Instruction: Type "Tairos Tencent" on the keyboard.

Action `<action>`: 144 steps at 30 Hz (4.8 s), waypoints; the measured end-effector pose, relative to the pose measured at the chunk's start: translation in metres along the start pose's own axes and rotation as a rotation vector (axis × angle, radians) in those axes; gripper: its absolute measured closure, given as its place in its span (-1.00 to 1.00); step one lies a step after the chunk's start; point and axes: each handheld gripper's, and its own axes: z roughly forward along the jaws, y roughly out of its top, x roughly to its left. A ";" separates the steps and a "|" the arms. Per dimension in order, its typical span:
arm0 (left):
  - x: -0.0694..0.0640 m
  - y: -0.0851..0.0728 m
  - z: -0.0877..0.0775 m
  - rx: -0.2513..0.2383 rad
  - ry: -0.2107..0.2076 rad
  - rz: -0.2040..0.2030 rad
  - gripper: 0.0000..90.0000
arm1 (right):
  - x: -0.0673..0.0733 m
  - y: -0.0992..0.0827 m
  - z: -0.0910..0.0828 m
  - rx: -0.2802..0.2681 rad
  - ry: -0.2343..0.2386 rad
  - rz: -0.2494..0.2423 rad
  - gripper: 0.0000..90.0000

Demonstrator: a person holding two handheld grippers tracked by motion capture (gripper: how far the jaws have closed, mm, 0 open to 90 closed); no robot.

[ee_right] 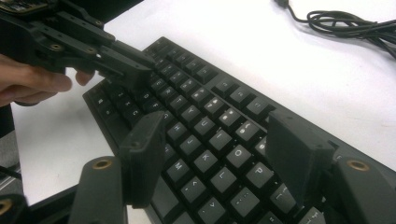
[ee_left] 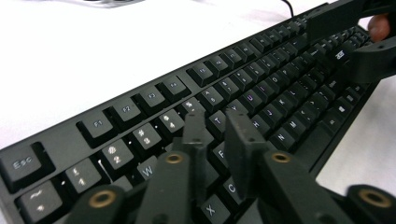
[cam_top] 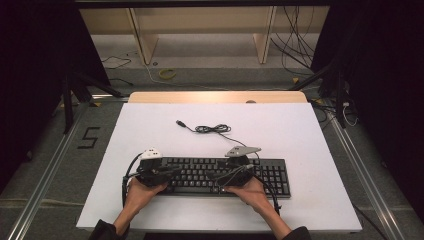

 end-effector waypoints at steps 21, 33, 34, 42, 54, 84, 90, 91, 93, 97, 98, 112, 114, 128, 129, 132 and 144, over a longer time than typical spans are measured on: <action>0.000 0.006 0.018 0.067 0.014 0.032 0.98 | -0.001 -0.004 -0.006 -0.006 -0.007 0.002 -0.16; 0.002 0.005 0.022 0.092 0.008 0.025 0.99 | -0.001 -0.004 -0.005 -0.003 -0.010 -0.002 -0.15; 0.002 0.005 0.022 0.090 0.008 0.025 0.99 | -0.001 -0.004 -0.005 -0.003 -0.011 -0.001 -0.15; 0.000 0.008 0.014 0.042 -0.003 0.013 0.84 | -0.003 -0.004 -0.006 -0.014 -0.013 0.001 -0.15; -0.001 0.009 -0.001 -0.026 -0.052 -0.012 0.13 | -0.004 -0.003 -0.004 -0.017 -0.013 0.009 -0.15; -0.003 0.003 -0.030 -0.119 -0.080 -0.025 -0.38 | -0.008 0.001 0.009 0.028 -0.047 -0.011 0.72; -0.003 0.002 -0.033 -0.125 -0.078 -0.020 -0.39 | -0.006 0.001 0.015 0.049 -0.044 -0.014 0.91; -0.004 0.001 -0.033 -0.128 -0.078 -0.022 -0.38 | -0.006 0.001 0.016 0.055 -0.044 -0.016 0.93; -0.004 0.001 -0.035 -0.131 -0.078 -0.022 -0.38 | -0.006 0.001 0.018 0.064 -0.046 -0.018 0.98; -0.005 -0.001 -0.036 -0.129 -0.076 -0.021 -0.38 | -0.005 0.001 0.021 0.080 -0.047 -0.023 1.00; -0.005 -0.002 -0.036 -0.126 -0.076 -0.018 -0.38 | -0.005 0.000 0.021 0.081 -0.049 -0.024 1.00; -0.006 -0.007 -0.040 -0.129 -0.078 -0.012 -0.38 | -0.005 -0.002 0.028 0.118 -0.071 -0.034 1.00; -0.006 -0.008 -0.040 -0.130 -0.079 -0.014 -0.38 | -0.005 -0.002 0.029 0.122 -0.071 -0.031 1.00; -0.005 -0.011 -0.042 -0.123 -0.076 -0.012 -0.37 | -0.005 -0.004 0.032 0.143 -0.081 -0.040 1.00; -0.005 -0.011 -0.042 -0.123 -0.076 -0.013 -0.37 | -0.006 -0.005 0.032 0.136 -0.079 -0.041 1.00; -0.005 -0.012 -0.041 -0.118 -0.074 -0.012 -0.37 | -0.005 -0.005 0.032 0.141 -0.081 -0.042 1.00; -0.001 -0.013 -0.039 -0.115 -0.061 -0.020 -0.35 | -0.006 0.000 0.021 0.065 -0.046 -0.004 0.77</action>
